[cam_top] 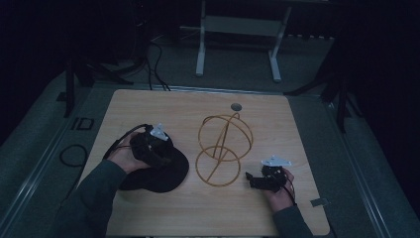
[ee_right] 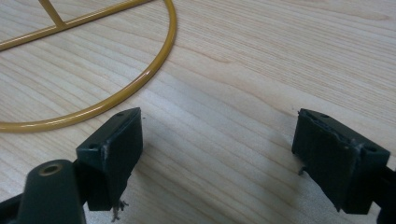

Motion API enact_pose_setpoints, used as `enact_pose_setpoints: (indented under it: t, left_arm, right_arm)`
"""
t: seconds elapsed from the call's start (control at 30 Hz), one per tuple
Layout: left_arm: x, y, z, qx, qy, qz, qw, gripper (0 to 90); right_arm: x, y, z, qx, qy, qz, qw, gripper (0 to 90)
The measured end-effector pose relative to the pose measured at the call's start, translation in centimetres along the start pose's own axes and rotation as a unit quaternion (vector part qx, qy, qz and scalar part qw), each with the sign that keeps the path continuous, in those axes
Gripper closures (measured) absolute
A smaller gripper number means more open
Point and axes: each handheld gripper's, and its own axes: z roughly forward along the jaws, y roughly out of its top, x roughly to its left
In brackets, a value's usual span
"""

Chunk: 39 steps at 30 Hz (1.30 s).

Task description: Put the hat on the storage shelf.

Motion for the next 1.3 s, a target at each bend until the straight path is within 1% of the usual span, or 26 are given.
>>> enact_pose_setpoints:
  t: [0.03,0.07,0.1,0.13,0.17,0.23,0.27,0.33,0.4,0.47,0.53,0.63,0.67,0.77,0.9,0.97,1.0,1.03,1.1,1.17,1.2,1.27,1.3]
  left_arm:
    - [0.5,0.0,0.1,0.000,-0.005,-0.007,1.0000,23.8]
    - [0.9,-0.1,0.2,-0.002,-0.016,-0.015,0.9998,23.8]
    - [0.9,-0.1,0.2,-0.002,-0.016,-0.015,0.9998,24.1]
    - [1.5,-0.3,0.4,-0.002,-0.026,-0.024,0.9994,24.1]
    - [2.0,-0.6,0.7,0.008,-0.039,-0.027,0.9988,24.4]
    - [2.5,-1.0,1.0,0.018,-0.050,-0.027,0.9982,24.3]
    - [2.6,-1.2,1.1,0.023,-0.060,-0.029,0.9975,24.3]
    - [2.7,-1.3,1.1,0.027,-0.061,-0.027,0.9974,24.3]
    - [2.6,-1.7,1.3,0.045,-0.054,-0.017,0.9974,24.3]
    - [2.5,-1.9,1.5,0.067,-0.046,-0.004,0.9967,24.3]
    - [2.3,-2.0,1.8,0.079,-0.041,0.005,0.9960,23.8]
    - [2.1,-2.1,2.1,0.090,-0.037,0.012,0.9952,23.7]
    - [2.1,-2.1,2.1,0.090,-0.037,0.012,0.9952,23.6]
    - [1.9,-2.2,2.6,0.109,-0.028,0.025,0.9933,23.4]
    - [1.7,-2.2,2.9,0.128,-0.014,0.041,0.9909,23.4]
    - [1.6,-2.2,2.9,0.130,-0.011,0.042,0.9906,24.7]
    - [1.5,-2.1,3.1,0.139,0.002,0.049,0.9891,27.0]
    - [1.4,-2.1,3.2,0.143,0.008,0.051,0.9885,30.0]
    - [1.3,-2.1,3.2,0.144,0.012,0.052,0.9882,34.7]
    - [1.3,-2.2,3.4,0.144,0.027,0.054,0.9877,40.0]
    - [1.3,-2.3,3.4,0.147,0.036,0.057,0.9869,43.1]
    - [1.2,-2.4,3.6,0.147,0.047,0.057,0.9863,49.4]
    - [1.2,-2.4,3.6,0.151,0.053,0.060,0.9853,54.2]
  right_arm:
    - [0.0,0.0,0.0,0.000,0.000,0.000,1.0000,16.1]
    - [0.0,0.0,0.0,0.000,0.000,-0.001,1.0000,16.1]
    - [0.0,0.0,0.0,0.000,0.001,-0.001,1.0000,16.1]
    - [0.0,0.0,0.0,0.000,0.001,-0.001,1.0000,16.1]
    - [0.0,0.0,0.0,0.000,0.000,-0.001,1.0000,16.1]
    - [0.0,0.0,0.0,0.000,0.001,-0.001,1.0000,16.1]
    - [0.0,0.0,0.0,0.000,0.000,-0.001,1.0000,16.1]
    - [0.0,0.0,0.0,0.000,0.001,-0.001,1.0000,16.1]
    - [0.0,0.0,0.0,0.000,0.001,-0.001,1.0000,16.1]
    - [0.0,0.0,0.0,0.000,0.001,-0.001,1.0000,16.1]
    - [0.0,0.0,0.0,0.000,0.001,0.000,1.0000,16.1]
    - [0.0,0.0,0.0,0.000,0.001,0.000,1.0000,16.1]
    - [0.0,0.0,0.0,0.000,0.001,0.000,1.0000,16.1]
    - [0.0,0.0,0.0,0.000,0.001,0.000,1.0000,16.1]
    - [0.0,0.0,0.0,0.000,0.001,0.000,1.0000,16.1]
    - [0.0,0.0,0.0,0.000,0.001,0.000,1.0000,16.1]
    - [0.0,0.0,0.0,0.000,0.001,0.000,1.0000,16.1]
    - [0.0,0.0,0.0,0.000,0.001,0.000,1.0000,16.1]
    - [0.0,0.0,0.0,0.000,0.001,0.000,1.0000,16.1]
    - [0.0,0.0,0.0,0.000,0.001,0.000,1.0000,16.1]
    - [0.0,0.0,0.0,0.000,0.001,0.000,1.0000,16.1]
    - [0.0,0.0,0.0,0.000,0.001,0.000,1.0000,16.1]
    - [0.0,0.0,0.0,0.000,0.001,0.000,1.0000,16.1]
